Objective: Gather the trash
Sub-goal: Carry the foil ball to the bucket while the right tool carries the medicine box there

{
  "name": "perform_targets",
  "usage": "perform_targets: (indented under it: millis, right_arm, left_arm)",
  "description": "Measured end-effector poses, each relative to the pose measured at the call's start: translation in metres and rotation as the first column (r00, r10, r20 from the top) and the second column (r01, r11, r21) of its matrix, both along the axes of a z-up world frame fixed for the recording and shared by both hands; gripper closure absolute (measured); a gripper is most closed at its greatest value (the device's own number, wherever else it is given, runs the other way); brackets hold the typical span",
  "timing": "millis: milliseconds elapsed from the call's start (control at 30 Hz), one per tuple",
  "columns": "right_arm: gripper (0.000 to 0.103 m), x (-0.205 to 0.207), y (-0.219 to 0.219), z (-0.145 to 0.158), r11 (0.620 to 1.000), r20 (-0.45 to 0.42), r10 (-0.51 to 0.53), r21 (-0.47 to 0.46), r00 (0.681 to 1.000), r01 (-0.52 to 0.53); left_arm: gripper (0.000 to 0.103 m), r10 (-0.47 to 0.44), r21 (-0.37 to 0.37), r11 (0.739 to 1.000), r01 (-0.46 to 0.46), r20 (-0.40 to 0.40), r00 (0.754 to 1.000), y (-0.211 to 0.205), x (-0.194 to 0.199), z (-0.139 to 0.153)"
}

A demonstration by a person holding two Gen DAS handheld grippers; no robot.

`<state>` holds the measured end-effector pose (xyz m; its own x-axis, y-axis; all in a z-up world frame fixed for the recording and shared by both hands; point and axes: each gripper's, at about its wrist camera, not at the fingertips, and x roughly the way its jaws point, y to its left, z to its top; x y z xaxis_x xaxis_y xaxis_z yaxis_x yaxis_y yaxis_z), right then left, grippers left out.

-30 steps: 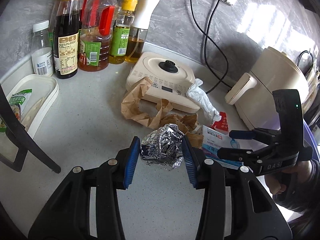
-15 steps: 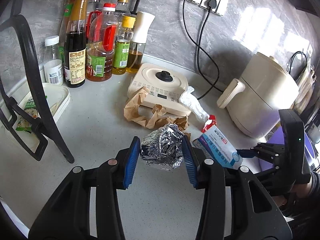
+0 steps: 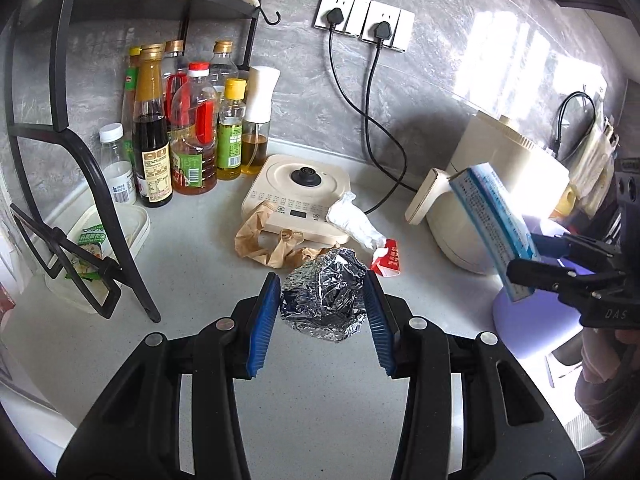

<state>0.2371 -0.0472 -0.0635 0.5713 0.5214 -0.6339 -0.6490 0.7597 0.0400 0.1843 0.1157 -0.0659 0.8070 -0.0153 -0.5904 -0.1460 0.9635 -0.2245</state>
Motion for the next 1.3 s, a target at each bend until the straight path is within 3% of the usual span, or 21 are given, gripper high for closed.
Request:
perform_targets:
  millis: [267,733,833,1100,1300]
  right_arm:
    - [0.04,-0.022,-0.076,0.048,0.992,0.078,-0.097,0.091,0.992,0.09]
    - [0.038,-0.046,-0.198,0.053,0.95,0.096,-0.29,0.147,0.952,0.275]
    - [0.018,-0.052,-0.222,0.049,0.928,0.103,-0.358,0.152,0.928,0.341]
    - [0.019,-0.07,-0.277,0.042,0.883,0.087,-0.457,0.167,0.885,0.44]
    - [0.019,-0.087,-0.317,0.041,0.841,0.083,-0.528,0.191,0.845,0.507]
  left_arm:
    - [0.06,-0.055,0.032,0.998,0.053,0.034,0.998,-0.047,0.004,0.023]
    - [0.06,-0.209,0.058,0.977,0.205,0.085,0.974,-0.147,0.014,0.048]
    - [0.06,-0.247,0.067,0.968,0.242,0.089,0.965,-0.167,0.017,0.051]
    - [0.06,-0.345,0.085,0.938,0.337,0.113,0.932,-0.218,0.034,0.066]
    - [0.06,-0.432,0.101,0.901,0.422,0.118,0.894,-0.261,0.052,0.072]
